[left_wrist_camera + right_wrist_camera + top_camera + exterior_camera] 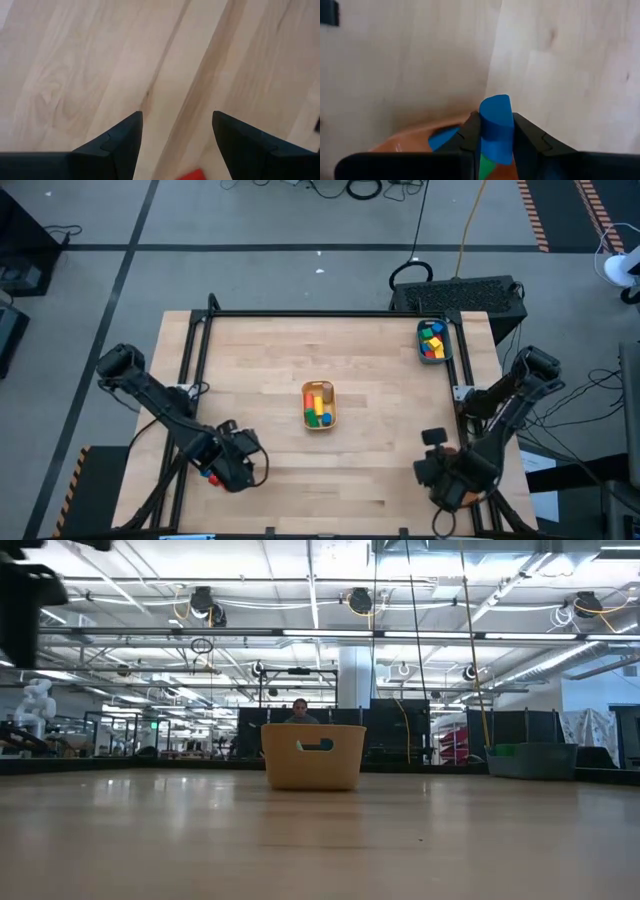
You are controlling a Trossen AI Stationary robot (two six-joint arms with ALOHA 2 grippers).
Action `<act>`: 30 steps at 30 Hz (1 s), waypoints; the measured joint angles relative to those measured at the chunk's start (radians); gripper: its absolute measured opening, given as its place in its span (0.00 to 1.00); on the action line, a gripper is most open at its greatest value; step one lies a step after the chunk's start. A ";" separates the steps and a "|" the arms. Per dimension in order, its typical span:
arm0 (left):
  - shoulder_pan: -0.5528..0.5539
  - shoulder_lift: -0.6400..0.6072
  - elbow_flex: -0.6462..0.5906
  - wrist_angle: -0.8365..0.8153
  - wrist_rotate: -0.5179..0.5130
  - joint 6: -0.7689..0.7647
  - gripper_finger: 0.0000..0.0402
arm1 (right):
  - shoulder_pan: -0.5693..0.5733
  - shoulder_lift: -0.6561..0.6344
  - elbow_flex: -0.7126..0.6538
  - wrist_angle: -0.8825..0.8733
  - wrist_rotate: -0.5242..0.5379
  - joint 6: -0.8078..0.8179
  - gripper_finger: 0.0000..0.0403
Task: Sort blocks by size
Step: Put the blue half-circle block into the orange bin
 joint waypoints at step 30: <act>-0.079 0.000 0.000 -0.074 0.015 -0.036 0.60 | 0.112 0.004 -0.246 0.047 -0.084 0.410 0.39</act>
